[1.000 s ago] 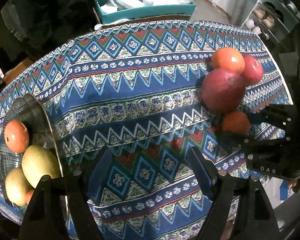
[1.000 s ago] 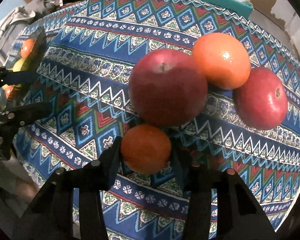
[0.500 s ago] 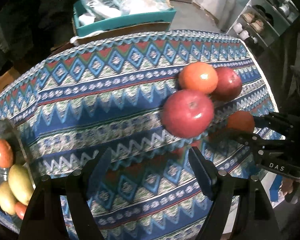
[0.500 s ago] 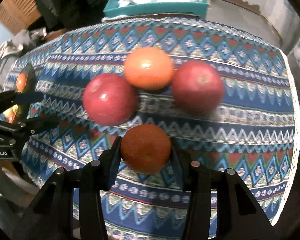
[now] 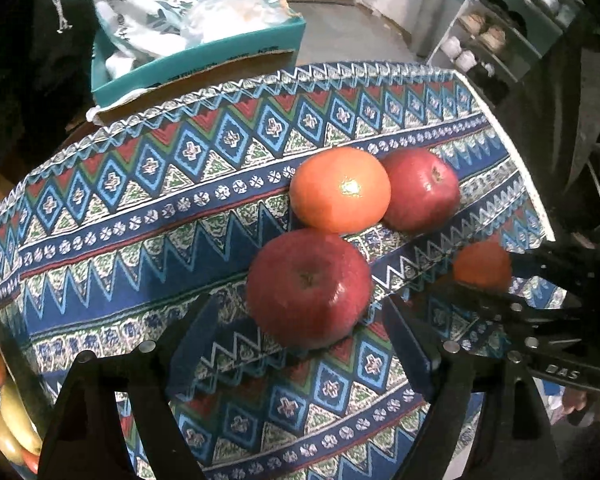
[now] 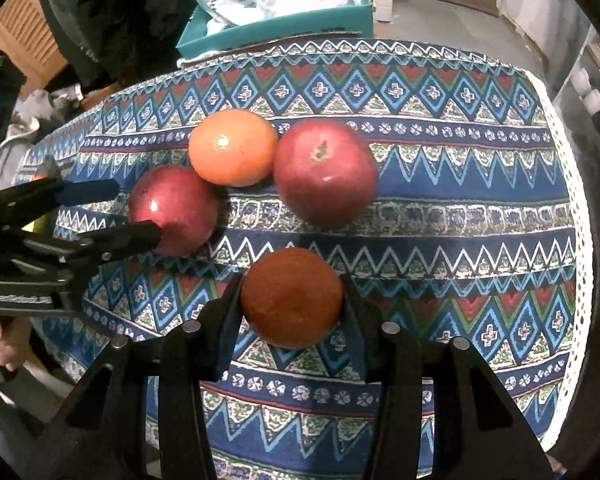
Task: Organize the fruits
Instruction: 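Grasp an orange with the right tool while the left tool grasps a red apple, then lift the red apple with the left tool while the right tool carries the orange toward the bowl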
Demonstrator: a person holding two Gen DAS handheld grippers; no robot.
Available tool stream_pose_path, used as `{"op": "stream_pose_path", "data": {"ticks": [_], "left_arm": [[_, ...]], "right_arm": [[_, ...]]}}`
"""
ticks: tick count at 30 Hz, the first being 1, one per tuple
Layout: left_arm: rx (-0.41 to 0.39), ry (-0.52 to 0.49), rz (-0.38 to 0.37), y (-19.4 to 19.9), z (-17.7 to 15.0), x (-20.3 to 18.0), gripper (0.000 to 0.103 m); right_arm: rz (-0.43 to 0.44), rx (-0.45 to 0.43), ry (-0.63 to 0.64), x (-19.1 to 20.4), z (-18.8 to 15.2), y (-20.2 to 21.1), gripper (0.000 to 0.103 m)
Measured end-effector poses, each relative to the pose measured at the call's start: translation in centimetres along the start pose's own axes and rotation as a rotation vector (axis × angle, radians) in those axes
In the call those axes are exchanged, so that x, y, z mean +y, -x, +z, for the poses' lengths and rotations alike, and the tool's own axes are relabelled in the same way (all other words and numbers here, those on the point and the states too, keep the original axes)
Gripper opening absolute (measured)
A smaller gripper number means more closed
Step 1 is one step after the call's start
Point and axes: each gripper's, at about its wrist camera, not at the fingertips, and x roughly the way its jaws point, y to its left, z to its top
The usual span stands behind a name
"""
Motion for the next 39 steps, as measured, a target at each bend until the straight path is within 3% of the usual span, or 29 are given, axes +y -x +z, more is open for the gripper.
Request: {"op": "stream_pose_path", "data": {"ticks": [8,12,13,19,39], "left_arm": [[0.039,0.058,-0.032,-2.5,0.8,0.3,0.085],[0.035,0.045,-0.043,-3.1,0.9,0.3,0.085],[0.034,0.041,-0.047,-3.2,0.9,0.2,0.078],[0.022,0.017,-0.043,-3.0,0.6,0.0,0.078],[-0.067,-0.023,-0.068,3.1,-1.4,-0.7,0.078]], "right_arm": [[0.013,-0.008,-0.015,-1.2,-0.3,0.1,0.046],[0.016,-0.010,-0.025,-1.5,-0.3,-0.1,0.046],[0.015,-0.009,-0.028,-1.7,-0.4,-0.1,0.046],[0.010,-0.008,-0.030,-2.0,-0.7,-0.1,0.046],[0.020,-0.097,0.005,0.3,0.7,3.6,0.046]]}}
